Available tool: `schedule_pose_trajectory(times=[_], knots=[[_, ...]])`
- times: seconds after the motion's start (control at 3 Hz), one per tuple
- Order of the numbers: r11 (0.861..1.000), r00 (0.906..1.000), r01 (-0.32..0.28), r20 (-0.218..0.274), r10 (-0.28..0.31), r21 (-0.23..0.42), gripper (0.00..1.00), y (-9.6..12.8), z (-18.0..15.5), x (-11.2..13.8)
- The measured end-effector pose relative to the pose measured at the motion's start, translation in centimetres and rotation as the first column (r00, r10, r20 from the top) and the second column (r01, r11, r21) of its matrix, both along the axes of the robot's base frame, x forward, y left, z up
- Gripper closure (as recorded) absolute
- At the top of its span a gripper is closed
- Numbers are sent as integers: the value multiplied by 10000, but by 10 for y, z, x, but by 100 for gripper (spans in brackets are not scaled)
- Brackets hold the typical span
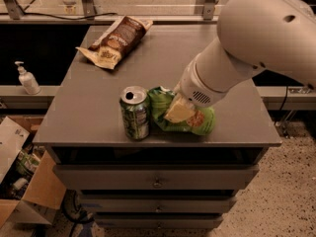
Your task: Move green rice chip bag near green can
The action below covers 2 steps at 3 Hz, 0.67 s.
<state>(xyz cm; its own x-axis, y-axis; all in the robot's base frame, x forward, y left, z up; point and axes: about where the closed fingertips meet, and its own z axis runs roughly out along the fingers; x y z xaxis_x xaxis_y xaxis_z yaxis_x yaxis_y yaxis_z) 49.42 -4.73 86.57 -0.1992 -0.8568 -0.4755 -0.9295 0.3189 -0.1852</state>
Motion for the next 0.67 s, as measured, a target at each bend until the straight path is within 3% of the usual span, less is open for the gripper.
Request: schedule_pose_trajectory(times=[0.33,0.67], knots=[[10000,10000,24,-10,-24,-29,12,-1,-2,-1],[10000,10000,34,-14,-34,-51,0,-1,-2,-1]])
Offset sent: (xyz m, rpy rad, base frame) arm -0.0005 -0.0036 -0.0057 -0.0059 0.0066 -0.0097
